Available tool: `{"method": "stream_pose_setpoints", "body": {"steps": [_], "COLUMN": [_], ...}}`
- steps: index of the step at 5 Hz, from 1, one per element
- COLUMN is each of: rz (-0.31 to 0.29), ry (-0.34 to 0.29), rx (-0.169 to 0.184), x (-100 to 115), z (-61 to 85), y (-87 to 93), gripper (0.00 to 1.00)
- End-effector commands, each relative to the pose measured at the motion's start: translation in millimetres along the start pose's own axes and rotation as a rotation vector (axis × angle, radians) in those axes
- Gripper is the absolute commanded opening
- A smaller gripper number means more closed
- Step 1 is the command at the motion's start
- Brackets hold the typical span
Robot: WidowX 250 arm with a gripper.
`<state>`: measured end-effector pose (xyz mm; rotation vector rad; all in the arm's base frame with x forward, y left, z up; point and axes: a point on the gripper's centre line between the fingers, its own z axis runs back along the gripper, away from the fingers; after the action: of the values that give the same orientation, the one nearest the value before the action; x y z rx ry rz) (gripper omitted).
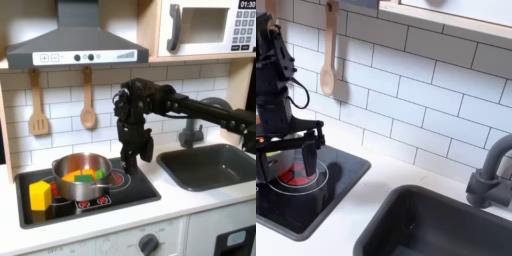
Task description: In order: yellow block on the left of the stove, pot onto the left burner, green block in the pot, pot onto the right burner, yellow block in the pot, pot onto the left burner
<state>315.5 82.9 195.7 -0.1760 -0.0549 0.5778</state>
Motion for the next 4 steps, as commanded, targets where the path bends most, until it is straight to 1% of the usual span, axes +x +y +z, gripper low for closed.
{"method": "stream_pose_setpoints", "body": {"steps": [1, 2, 3, 4], "rz": [0.006, 0.018, 0.021, 0.027], "ry": [-0.007, -0.01, -0.024, -0.047], "rx": [0.001, 0.007, 0.002, 0.001], "x": [2.3, 5.1, 8.6, 12.8], "z": [1.8, 2.8, 9.6, 18.1], "y": [0.1, 5.7, 5.8, 9.6], "gripper": [1.0, 1.0, 1.0, 1.0]}}
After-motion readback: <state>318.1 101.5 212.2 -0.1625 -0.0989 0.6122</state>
